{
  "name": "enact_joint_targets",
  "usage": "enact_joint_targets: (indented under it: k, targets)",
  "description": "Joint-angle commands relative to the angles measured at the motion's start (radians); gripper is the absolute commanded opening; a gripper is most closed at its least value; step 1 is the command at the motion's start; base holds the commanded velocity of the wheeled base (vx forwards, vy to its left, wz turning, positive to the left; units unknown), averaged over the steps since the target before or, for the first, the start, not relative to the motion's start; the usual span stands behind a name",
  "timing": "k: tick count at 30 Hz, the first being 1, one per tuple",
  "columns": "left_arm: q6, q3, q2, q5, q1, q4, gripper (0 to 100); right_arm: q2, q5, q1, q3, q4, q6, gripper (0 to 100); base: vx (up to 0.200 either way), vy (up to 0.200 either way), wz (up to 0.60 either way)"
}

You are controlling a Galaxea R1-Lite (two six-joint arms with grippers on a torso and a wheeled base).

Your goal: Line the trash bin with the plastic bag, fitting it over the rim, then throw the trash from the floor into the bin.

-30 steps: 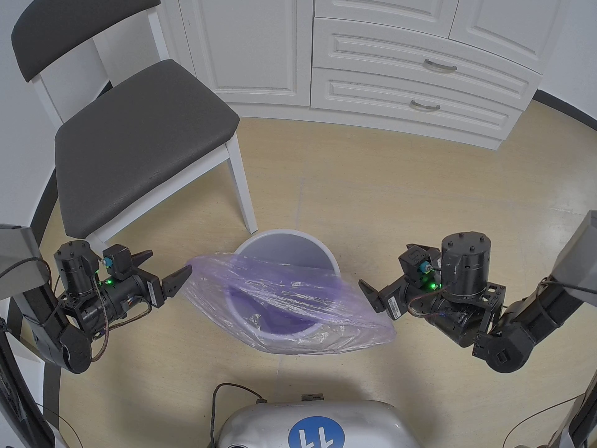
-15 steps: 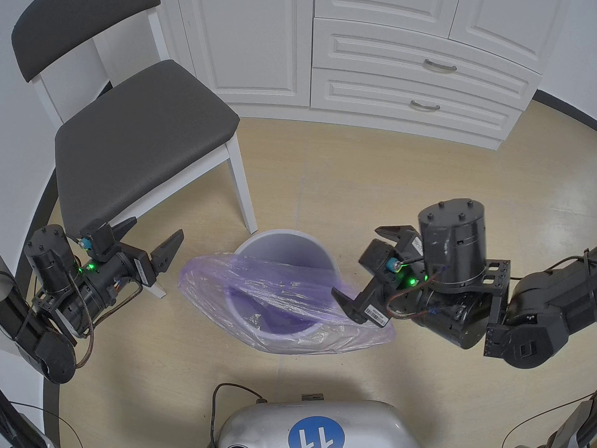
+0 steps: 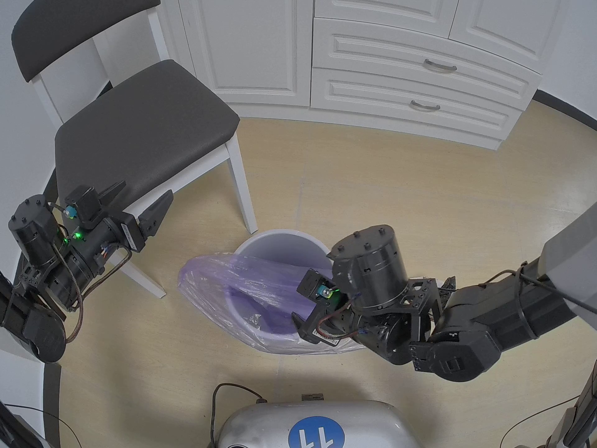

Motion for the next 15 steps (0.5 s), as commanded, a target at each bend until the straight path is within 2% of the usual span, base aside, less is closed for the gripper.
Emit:
enact_joint_targets:
  k: [1,4,9,15]
  targets:
    - [-0.013,-0.031,-0.044,-0.003,0.0,0.048,100,0.061,0.009,0.004,-0.039,0.033,0.001,100,0.0,0.0,0.0]
    - [-0.057,0.045,-0.052,-0.013,-0.001,0.036,100,0.069,0.012,-0.001,-0.037,0.044,0.001,100,0.0,0.0,0.0]
    - [-0.065,0.048,-0.041,-0.038,0.004,0.036,100,0.098,0.02,-0.01,-0.039,0.059,0.002,100,0.0,0.0,0.0]
    - [-0.062,0.091,-0.078,-0.039,-0.001,0.034,100,0.155,0.07,-0.019,-0.076,0.061,0.002,100,0.0,0.0,0.0]
